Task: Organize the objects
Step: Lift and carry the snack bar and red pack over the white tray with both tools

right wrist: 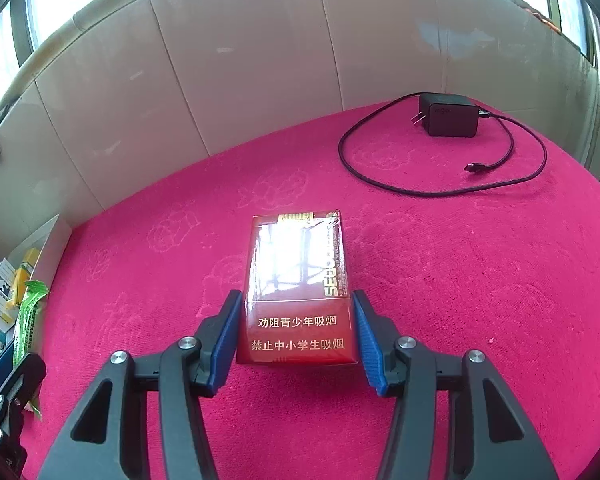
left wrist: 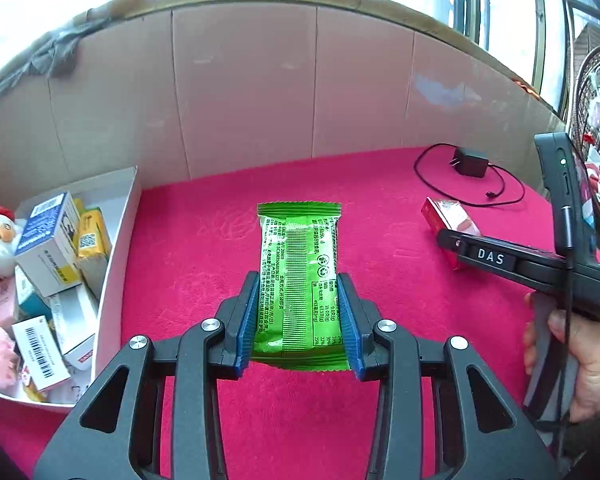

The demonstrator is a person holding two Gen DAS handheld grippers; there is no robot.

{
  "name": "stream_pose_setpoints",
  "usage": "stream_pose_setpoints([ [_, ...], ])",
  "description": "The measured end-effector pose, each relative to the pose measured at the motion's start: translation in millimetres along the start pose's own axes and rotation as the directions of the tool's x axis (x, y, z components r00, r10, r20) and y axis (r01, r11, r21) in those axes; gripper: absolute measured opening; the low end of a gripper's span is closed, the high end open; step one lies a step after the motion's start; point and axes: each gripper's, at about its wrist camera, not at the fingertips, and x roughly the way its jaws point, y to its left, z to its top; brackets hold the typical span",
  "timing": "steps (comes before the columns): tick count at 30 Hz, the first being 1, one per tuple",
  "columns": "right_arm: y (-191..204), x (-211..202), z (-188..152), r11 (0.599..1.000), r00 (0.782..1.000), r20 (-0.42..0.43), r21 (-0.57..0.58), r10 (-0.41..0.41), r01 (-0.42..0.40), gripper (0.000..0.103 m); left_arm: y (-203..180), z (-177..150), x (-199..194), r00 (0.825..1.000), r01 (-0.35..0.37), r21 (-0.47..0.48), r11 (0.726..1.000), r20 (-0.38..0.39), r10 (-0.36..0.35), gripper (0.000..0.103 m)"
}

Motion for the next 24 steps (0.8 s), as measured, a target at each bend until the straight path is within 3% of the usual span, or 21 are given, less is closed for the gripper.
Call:
stream_pose_setpoints([
  [5, 12.6, -24.2, -13.6, 0.998, 0.997, 0.067, -0.056, -0.03, 0.034, 0.053, 13.2, 3.9, -24.1, 1.0, -0.002, -0.026, 1.0, 0.027, 0.003, 0.037],
  [11, 36.1, -48.8, -32.4, 0.994, 0.996, 0.087, -0.106, 0.006, 0.003, 0.053, 28.6, 4.9, -48.8, 0.997, 0.005, -0.065, 0.998, 0.073, -0.001, 0.037],
  [24, 90.9, -108.9, -34.0, 0.985, 0.976, 0.204, -0.171, 0.073, -0.037, 0.054, 63.3, -4.9, -83.4, 0.992, -0.024, -0.112, 0.993, 0.121, 0.038, 0.037],
])
